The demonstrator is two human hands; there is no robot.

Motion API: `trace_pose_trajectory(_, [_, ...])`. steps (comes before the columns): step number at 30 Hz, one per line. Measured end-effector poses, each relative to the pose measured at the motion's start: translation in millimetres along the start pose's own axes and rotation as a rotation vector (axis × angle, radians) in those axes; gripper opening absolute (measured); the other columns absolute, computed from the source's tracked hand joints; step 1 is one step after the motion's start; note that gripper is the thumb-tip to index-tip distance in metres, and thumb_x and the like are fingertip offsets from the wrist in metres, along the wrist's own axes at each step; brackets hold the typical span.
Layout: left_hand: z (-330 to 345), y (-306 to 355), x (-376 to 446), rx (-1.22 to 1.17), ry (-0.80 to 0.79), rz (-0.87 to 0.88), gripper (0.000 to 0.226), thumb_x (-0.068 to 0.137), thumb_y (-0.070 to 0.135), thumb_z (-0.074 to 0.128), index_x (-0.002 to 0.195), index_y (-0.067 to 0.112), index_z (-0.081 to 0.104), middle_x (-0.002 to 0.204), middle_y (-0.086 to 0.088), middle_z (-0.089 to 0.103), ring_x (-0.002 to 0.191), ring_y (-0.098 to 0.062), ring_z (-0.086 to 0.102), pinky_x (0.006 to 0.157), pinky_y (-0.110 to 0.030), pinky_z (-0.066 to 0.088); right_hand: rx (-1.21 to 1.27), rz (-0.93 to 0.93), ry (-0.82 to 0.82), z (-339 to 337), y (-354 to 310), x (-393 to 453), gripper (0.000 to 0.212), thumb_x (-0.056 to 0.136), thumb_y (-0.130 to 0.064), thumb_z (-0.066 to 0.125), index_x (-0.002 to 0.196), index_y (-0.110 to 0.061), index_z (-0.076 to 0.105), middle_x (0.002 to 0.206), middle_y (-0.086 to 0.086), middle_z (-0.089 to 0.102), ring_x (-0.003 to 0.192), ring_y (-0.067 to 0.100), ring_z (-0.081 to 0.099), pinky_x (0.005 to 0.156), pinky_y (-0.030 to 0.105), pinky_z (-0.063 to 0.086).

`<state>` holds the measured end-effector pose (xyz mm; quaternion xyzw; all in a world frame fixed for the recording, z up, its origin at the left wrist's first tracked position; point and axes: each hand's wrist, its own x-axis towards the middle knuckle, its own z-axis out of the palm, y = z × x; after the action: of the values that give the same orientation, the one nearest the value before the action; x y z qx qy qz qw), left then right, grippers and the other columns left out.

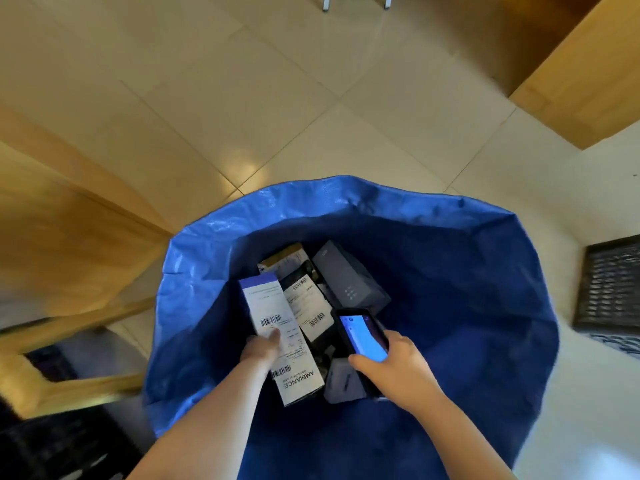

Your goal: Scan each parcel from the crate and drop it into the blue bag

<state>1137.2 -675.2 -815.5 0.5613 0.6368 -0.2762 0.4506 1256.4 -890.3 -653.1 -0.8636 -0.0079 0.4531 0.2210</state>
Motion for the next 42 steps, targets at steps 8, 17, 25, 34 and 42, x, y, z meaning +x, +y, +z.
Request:
trace_pose_trajectory(8, [2.3,1.6,-18.0,0.164,0.01,0.074,0.059,0.096,0.036,0.055,0.139,0.0,0.035,0.136,-0.021,0.052,0.119,-0.038,0.056,0.094,-0.04,0.049,-0.032,-0.011,0.016,-2.5,0.3,-0.6,0.058,0.07,-0.055,0.071,0.113,-0.018,0.055,0.108,0.0,0.056,0.084,0.011,0.061,0.063,0.026,0.051])
trace_pose_trajectory(17, [-67.7,7.5,-153.9,0.486,0.064,0.426,0.039,0.095,0.033,0.05,0.129,0.014,0.052,0.132,-0.011,0.055,0.122,-0.033,0.053,0.099,-0.04,0.046,-0.088,-0.057,0.01,-52.1,-49.3,-109.7,0.063,0.064,-0.059,0.068,0.111,-0.019,0.054,0.104,-0.001,0.056,0.086,0.014,0.061,0.073,0.033,0.056])
trace_pose_trajectory(25, [-143.7,-12.2,-276.3,0.455,0.24,0.699,0.048,0.099,0.032,0.047,0.144,0.017,0.043,0.146,-0.002,0.047,0.135,-0.022,0.042,0.11,-0.035,0.035,-0.117,-0.143,-0.059,-74.9,-100.1,-214.5,0.067,0.053,-0.064,0.064,0.104,-0.022,0.057,0.101,-0.001,0.062,0.081,0.015,0.065,0.07,0.033,0.057])
trace_pose_trajectory(34, [-227.6,-89.3,-328.9,0.188,0.546,0.774,0.046,0.096,0.027,0.054,0.141,0.02,0.045,0.14,0.003,0.046,0.134,-0.018,0.039,0.11,-0.032,0.032,-0.239,-0.315,-0.158,-39.3,-155.6,-282.8,0.027,0.08,-0.043,0.075,0.09,-0.028,0.054,0.092,-0.005,0.066,0.082,0.013,0.066,0.067,0.026,0.054])
trace_pose_trajectory(42, [-275.8,-194.2,-309.1,-0.123,0.641,0.53,0.047,0.093,0.019,0.055,0.139,0.02,0.045,0.145,0.0,0.04,0.137,-0.021,0.033,0.113,-0.038,0.029,-0.212,-0.392,-0.192,31.7,-192.2,-318.0,0.029,0.08,-0.039,0.077,0.098,-0.02,0.063,0.092,-0.002,0.07,0.08,0.013,0.066,0.06,0.022,0.046])
